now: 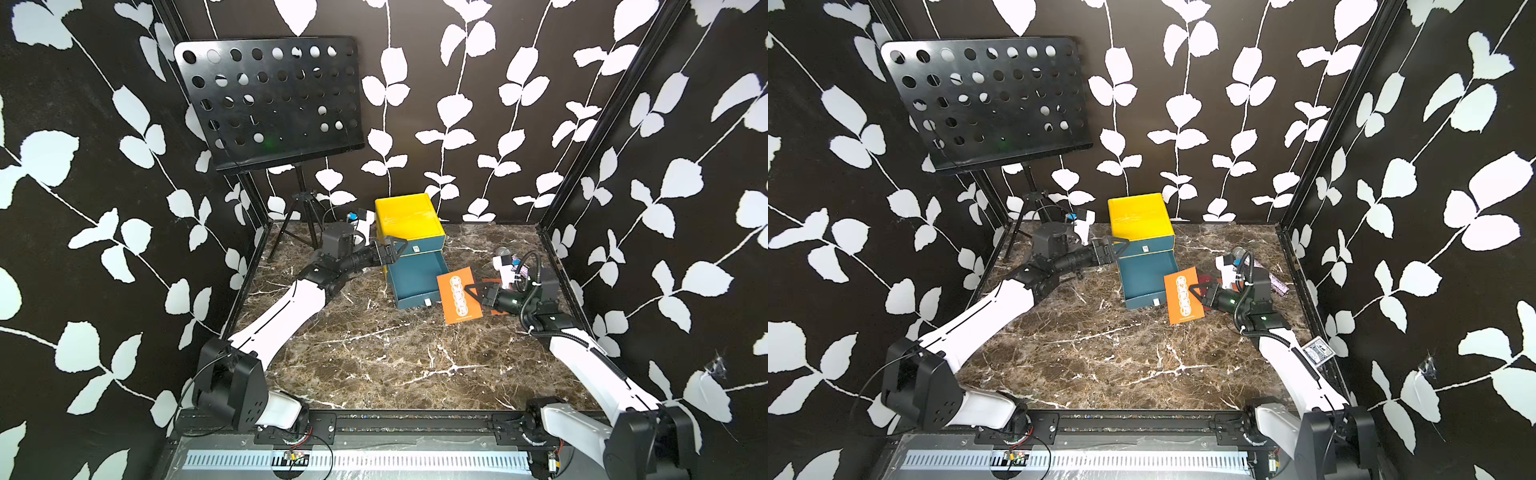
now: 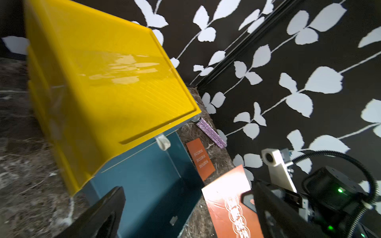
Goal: Take the postcards out of the drawer
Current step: Place the postcard at the center of the board.
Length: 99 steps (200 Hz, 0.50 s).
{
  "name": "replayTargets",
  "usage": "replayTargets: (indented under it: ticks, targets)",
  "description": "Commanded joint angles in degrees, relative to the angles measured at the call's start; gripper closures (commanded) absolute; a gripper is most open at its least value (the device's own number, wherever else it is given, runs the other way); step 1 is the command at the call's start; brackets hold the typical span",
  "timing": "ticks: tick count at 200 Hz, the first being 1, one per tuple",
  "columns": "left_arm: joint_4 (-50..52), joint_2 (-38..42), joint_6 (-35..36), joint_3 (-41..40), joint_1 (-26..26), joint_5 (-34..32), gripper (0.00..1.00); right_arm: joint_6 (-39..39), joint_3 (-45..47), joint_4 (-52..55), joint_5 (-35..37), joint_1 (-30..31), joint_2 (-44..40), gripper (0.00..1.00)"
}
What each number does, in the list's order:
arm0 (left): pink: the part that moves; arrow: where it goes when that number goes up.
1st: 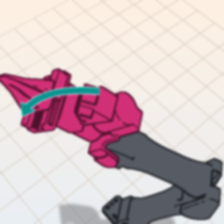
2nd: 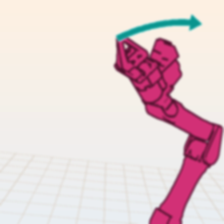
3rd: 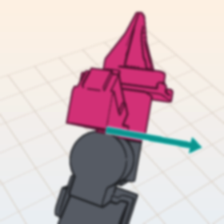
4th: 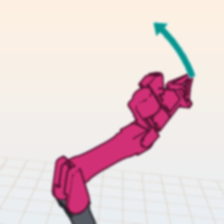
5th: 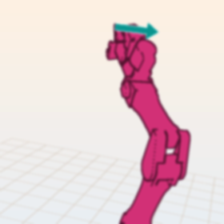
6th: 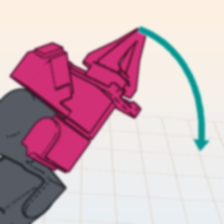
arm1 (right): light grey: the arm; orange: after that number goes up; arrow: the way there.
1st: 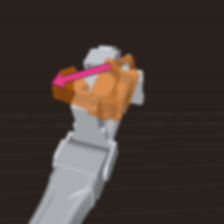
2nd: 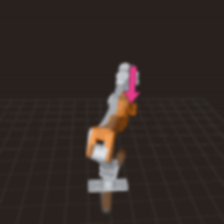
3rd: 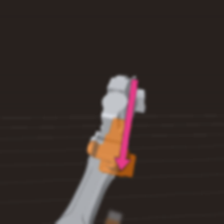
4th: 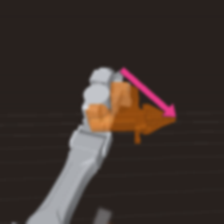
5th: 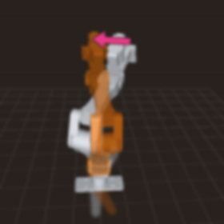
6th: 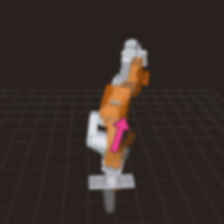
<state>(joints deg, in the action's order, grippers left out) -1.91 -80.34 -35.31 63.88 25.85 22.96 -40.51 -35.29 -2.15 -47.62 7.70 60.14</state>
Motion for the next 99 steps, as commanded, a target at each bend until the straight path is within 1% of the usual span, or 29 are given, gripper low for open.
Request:
replayTargets:
  ticks: [1,50,78,99]
  targets:
    - [3.0,1.2,1.3,-2.4,-1.3,-3.5,0.01,-0.1,3.0,1.2,-1.2,-0.2,-3.4,1.00]
    - [2.0,0.0,-0.2,-3.7,-1.4,-3.6,0.01,-5.3,13.2,2.2,-0.4,-0.2,-11.5,1.00]
    - [-0.5,0.0,-1.2,-4.5,-1.4,-4.9,0.01,-7.7,18.8,1.8,2.4,-0.2,-15.0,1.00]
    - [-0.8,0.3,-0.9,-4.5,-1.4,-5.8,0.01,-8.8,21.9,0.5,4.6,0.0,-15.3,1.00]
